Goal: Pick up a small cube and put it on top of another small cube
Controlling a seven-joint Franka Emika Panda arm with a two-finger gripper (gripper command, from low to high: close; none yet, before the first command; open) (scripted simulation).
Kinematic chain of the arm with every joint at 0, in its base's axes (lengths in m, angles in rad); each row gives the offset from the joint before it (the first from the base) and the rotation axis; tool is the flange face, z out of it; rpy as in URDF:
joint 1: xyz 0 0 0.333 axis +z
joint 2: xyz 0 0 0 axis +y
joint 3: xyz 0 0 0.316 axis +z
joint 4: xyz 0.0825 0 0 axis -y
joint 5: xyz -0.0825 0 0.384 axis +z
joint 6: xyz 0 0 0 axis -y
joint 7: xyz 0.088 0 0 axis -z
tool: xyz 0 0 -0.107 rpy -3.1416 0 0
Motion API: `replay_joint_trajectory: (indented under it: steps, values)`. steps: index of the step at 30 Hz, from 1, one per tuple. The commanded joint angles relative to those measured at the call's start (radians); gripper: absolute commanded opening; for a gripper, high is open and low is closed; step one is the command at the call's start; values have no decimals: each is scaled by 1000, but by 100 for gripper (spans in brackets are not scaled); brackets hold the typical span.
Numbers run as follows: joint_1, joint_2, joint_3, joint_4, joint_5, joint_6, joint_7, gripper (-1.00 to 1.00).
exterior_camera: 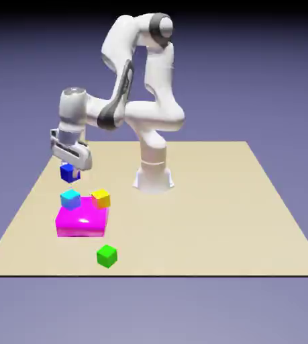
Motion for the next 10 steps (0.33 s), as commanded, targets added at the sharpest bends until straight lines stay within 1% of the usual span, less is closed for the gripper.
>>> replay_joint_trajectory:
  steps: [1,6,7,8,9,10]
  values:
    - [5,36,-3,-2,23,37,-17,-100]
    - [33,217,-19,-13,143,221,-102,-100]
    - [34,223,-19,-14,146,226,-105,-100]
    - [34,223,-19,-14,146,226,-105,100]
    - [34,223,-19,-14,146,226,-105,100]
    - [28,186,-16,-11,123,189,-87,100]
